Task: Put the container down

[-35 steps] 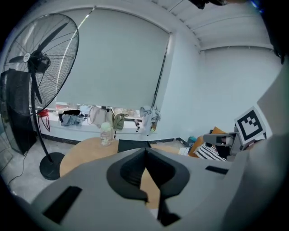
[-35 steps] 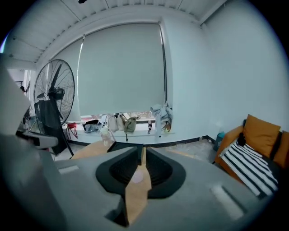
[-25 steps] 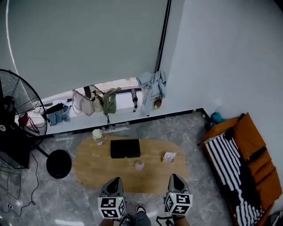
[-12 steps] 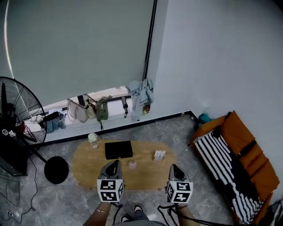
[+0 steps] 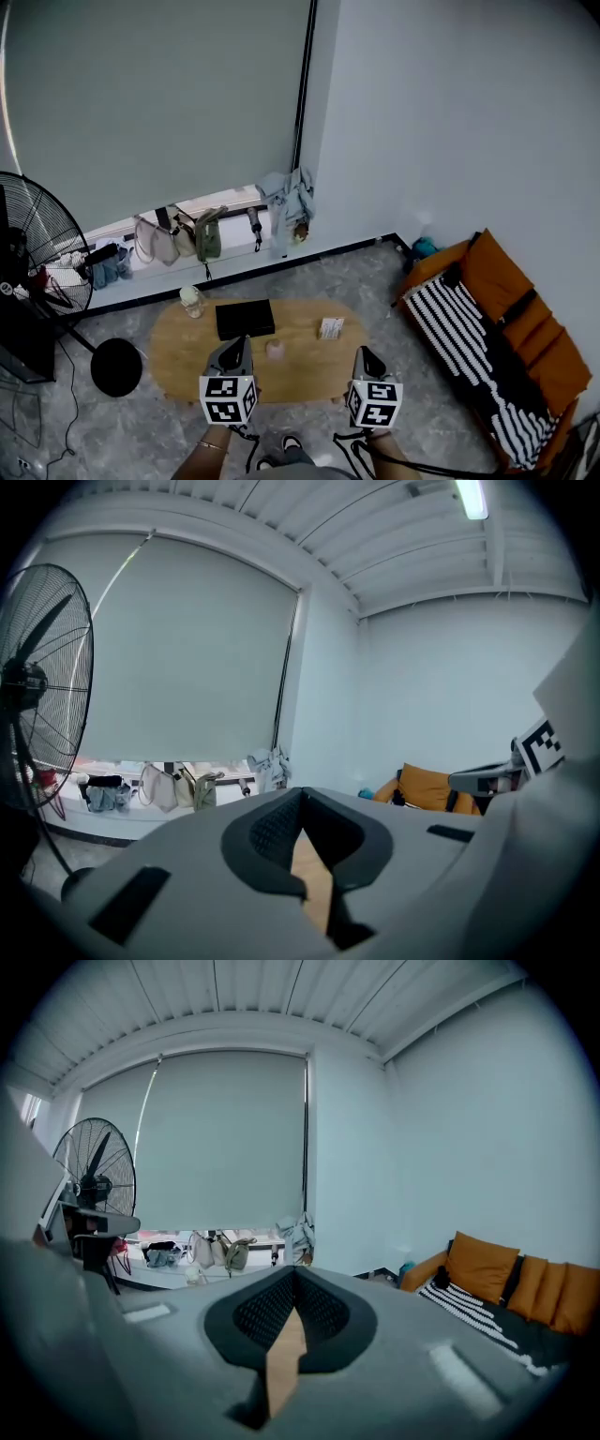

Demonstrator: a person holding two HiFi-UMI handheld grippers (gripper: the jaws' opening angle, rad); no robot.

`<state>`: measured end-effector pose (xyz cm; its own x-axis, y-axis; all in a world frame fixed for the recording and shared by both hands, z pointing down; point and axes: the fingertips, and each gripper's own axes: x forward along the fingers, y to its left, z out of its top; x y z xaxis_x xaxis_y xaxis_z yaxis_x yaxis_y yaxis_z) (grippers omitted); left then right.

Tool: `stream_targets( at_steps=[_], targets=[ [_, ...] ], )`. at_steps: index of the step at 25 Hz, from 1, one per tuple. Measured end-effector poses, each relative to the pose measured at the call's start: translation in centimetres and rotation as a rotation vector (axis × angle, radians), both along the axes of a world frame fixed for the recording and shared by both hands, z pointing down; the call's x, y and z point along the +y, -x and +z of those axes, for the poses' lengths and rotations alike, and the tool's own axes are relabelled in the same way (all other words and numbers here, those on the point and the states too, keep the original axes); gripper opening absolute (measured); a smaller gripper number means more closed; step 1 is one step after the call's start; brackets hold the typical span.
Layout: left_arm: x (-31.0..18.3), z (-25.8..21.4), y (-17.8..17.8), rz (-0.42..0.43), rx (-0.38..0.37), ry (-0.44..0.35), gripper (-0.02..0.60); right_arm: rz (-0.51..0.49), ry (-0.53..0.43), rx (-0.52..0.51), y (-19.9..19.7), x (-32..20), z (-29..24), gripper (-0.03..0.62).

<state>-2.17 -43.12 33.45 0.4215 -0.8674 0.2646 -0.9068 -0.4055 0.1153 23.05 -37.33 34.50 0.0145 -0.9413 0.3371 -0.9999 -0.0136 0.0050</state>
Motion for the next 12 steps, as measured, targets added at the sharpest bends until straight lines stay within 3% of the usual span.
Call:
stream_targets(
  at_steps=[12],
  targets=[
    [0.31, 0.51, -0.10, -0.018, 0.004, 0.011, -0.003, 0.001, 0.040, -0.014, 0.04, 0.08, 0.77, 0.005]
  ],
)
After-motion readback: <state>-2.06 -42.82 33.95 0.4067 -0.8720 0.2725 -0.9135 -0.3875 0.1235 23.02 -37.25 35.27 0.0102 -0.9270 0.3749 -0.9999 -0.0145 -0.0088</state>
